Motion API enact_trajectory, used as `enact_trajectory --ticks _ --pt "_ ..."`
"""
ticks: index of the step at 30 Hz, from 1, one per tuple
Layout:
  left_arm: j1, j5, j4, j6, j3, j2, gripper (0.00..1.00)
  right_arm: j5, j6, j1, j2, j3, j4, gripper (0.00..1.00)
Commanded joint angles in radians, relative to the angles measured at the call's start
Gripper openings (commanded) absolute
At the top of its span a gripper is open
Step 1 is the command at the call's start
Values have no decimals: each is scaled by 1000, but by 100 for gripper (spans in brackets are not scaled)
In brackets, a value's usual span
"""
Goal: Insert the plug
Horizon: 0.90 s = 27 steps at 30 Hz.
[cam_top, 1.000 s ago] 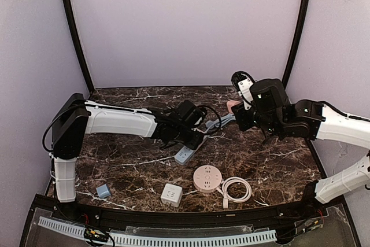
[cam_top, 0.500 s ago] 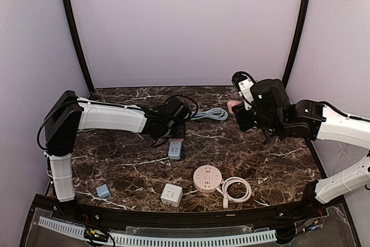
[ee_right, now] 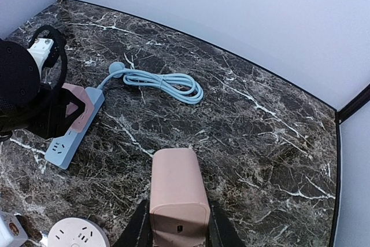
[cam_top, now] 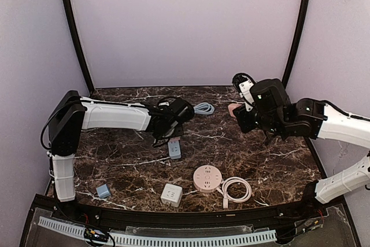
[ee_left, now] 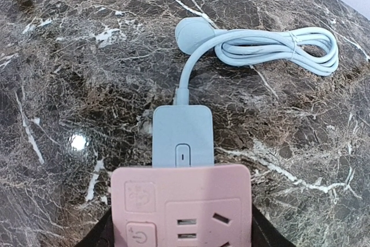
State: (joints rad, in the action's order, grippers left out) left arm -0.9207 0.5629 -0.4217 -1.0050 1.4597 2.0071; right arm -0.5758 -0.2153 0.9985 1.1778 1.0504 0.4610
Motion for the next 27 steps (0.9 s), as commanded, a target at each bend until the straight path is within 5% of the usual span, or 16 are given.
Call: enact_trajectory --ticks 1,7,8,9,20,27 --pt "-21 -19 -48 -17 43 33 55 7 -28 -9 -26 25 26 0" --pt "-22 -41 -50 35 86 38 77 11 -37 -8 -25 42 44 0" --pt "-21 -41 -52 46 90 38 93 14 -37 -8 -24 47 45 0" --pt "-22 -41 -54 55 98 37 97 15 -37 -8 -22 52 48 0" --pt "-20 -5 -24 135 69 -90 99 149 -70 -8 41 156 122 0" --pt "19 27 223 307 -211 -328 99 266 -95 -8 147 283 214 0"
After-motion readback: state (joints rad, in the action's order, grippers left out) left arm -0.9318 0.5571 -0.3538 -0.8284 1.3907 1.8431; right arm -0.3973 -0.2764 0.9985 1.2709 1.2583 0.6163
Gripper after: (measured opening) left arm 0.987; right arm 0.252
